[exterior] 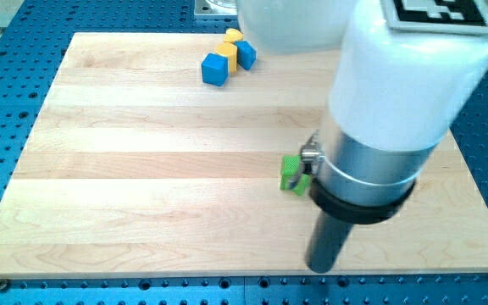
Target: Move the green star left to the red circle
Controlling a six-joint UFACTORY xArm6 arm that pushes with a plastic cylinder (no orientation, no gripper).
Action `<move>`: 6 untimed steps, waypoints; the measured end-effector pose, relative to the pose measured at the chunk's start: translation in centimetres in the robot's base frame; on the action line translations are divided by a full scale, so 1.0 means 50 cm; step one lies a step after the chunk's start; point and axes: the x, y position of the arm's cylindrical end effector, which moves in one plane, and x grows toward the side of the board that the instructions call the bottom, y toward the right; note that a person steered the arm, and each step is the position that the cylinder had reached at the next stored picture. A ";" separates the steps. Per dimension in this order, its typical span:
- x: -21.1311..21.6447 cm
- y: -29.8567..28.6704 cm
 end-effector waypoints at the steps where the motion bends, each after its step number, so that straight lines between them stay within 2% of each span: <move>1: -0.120 -0.002; 2: -0.277 0.030; 3: -0.250 0.005; 4: -0.287 -0.081; 5: -0.375 0.049; 6: -0.391 0.015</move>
